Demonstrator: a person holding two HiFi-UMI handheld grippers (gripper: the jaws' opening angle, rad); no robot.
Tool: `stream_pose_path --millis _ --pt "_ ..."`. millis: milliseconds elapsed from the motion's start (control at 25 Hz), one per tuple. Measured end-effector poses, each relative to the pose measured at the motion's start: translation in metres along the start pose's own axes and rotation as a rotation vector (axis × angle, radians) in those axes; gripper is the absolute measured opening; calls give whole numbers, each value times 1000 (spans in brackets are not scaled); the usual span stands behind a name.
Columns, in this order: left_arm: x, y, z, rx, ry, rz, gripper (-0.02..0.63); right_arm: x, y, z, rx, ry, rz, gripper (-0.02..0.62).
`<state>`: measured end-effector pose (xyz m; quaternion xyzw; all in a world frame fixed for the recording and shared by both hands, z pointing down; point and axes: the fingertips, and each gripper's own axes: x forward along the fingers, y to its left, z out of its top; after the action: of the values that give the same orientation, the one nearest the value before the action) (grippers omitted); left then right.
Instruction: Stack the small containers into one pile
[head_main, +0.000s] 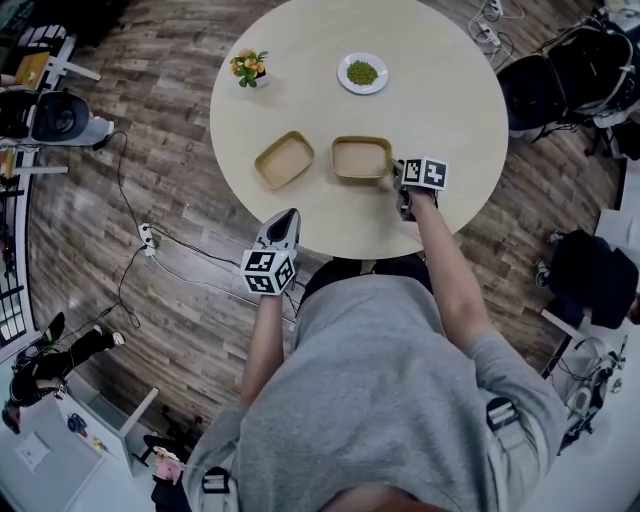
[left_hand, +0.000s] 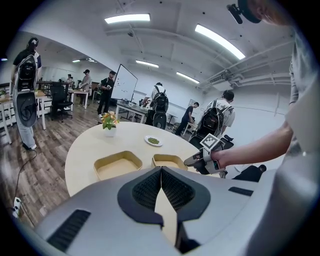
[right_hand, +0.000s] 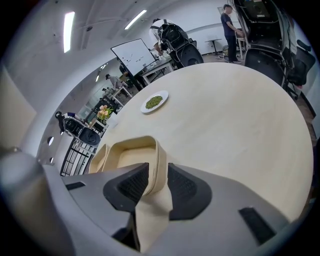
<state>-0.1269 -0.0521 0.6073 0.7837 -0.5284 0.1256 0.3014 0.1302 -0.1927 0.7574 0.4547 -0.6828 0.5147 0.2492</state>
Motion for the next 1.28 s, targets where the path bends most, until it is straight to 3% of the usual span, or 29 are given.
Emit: stream_pose_path --millis 240,400,680,1280 --pt "0 1 -4 -23 -2 36 20 15 4 1 -10 40 26 112" --pt "-3 2 -10 -36 3 59 20 21 4 -4 -18 74 14 65" --pt "-11 -7 -13 -50 -8 75 20 14 1 -4 -18 94 -5 41" --pt "-23 -6 -22 -67 -34 100 20 6 3 7 -54 68 -29 38"
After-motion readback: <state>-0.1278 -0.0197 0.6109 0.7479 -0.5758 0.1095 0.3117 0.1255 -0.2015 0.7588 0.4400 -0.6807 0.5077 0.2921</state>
